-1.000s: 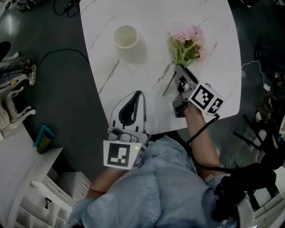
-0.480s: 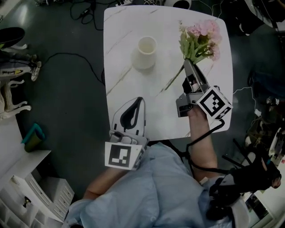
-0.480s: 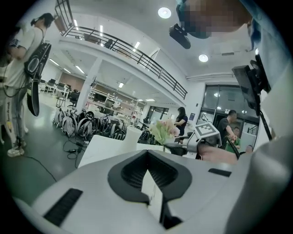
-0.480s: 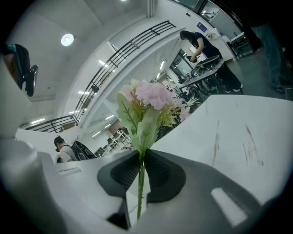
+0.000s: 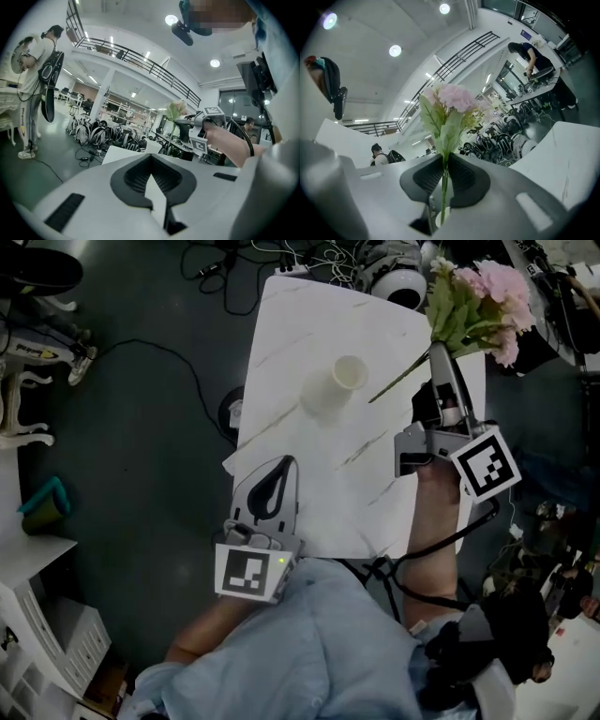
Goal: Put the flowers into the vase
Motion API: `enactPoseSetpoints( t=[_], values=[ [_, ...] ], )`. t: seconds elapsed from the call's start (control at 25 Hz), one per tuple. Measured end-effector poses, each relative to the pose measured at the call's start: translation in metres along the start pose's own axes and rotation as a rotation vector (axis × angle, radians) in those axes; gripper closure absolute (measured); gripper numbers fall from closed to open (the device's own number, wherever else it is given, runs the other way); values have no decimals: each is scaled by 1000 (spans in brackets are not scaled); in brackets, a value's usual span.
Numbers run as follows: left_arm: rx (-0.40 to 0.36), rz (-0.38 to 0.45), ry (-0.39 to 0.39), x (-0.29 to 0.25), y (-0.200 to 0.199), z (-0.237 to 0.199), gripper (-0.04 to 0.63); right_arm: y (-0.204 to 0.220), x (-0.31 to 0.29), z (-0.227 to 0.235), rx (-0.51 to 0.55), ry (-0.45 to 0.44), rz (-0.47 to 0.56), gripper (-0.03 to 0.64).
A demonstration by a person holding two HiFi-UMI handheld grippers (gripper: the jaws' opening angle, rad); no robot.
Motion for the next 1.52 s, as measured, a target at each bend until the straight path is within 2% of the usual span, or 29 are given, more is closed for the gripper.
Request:
enactPoseSetpoints(
  t=[0.24,0.48,0.68,1.12,1.28,1.4,1.52],
  values=[
    [27,10,-45,1,-5,-14,592,-11,-33,-17,75,-52,29,582],
    [42,1,-58,-3,-3,-26,592,12,-46,-13,128,-62,39,581],
    [49,-18,-51,-12,0,-24,592,42,-44,-9,237,-81,40,581],
    [27,-31,-20,-15,1,-19,592,105,-42,-12,492,-29,-120,554],
    [19,-37,-19,-13,2,-17,591,115,-41,-13,513,-20,-191,529],
    [10,-36,-18,-13,1,-14,592,116,-37,-17,519,-20,-229,478],
    [1,-36,-15,-15,2,-9,592,112,-33,-18,518,-18,-253,468]
  ],
)
Point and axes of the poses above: the fingertips, and each gripper's own axes: x backward along the fingers, z to its right, y out of its underside, the point moved 6 cm from there along x, backward along the fingers, and after that the axes turned 11 degrees about -z, right-handed, at the moved point
